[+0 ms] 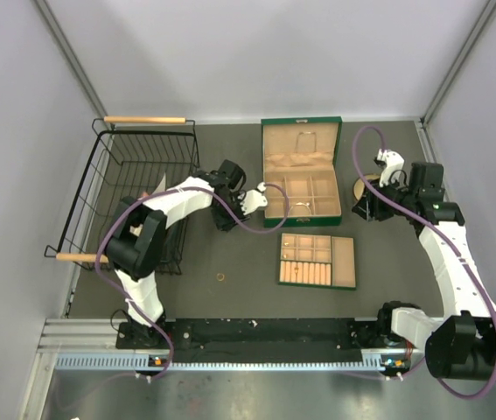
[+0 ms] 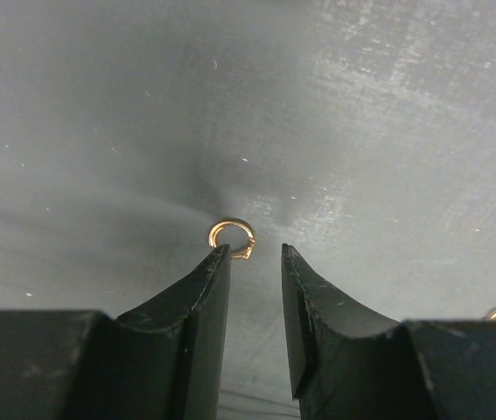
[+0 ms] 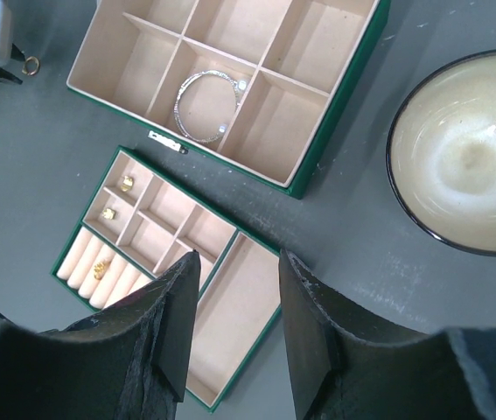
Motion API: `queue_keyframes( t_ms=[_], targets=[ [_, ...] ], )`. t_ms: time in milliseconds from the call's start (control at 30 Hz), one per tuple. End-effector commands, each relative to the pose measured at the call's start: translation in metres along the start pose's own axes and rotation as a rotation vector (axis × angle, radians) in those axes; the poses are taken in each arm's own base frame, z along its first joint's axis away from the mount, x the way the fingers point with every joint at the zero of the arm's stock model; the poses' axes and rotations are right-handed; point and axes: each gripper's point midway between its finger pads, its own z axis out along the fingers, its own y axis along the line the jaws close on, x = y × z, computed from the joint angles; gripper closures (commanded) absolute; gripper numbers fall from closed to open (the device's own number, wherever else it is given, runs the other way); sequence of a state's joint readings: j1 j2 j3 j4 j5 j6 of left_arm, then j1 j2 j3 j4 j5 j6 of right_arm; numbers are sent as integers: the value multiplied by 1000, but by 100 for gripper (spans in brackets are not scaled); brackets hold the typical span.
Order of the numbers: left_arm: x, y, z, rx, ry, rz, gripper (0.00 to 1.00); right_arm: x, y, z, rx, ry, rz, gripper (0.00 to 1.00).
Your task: Organize the mixed jewelry
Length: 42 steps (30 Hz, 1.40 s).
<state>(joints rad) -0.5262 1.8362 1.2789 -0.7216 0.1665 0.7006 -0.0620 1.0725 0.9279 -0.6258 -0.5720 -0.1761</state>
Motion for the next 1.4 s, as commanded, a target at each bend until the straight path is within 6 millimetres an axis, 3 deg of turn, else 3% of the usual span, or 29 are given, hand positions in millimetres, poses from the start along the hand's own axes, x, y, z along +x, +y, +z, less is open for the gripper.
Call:
queue_keyframes(
  t_ms=[0, 367, 933, 1200, 1367],
  targets=[
    [1, 9, 9, -12, -1, 59, 65, -5, -2, 1, -9, -30, -29, 58],
    [9, 11, 16, 6, 28, 87, 70, -5, -1, 1, -10, -28, -28, 58],
    [27, -7, 29, 102, 71, 113, 76, -5, -2, 1, -4, -28, -28, 59],
    [33, -7, 28, 150, 102, 138, 99, -5, -2, 1, -6, -28, -26, 59],
    [29, -10, 24, 177, 85, 139, 100, -6, -3, 1, -2, -30, -29, 59]
  ],
)
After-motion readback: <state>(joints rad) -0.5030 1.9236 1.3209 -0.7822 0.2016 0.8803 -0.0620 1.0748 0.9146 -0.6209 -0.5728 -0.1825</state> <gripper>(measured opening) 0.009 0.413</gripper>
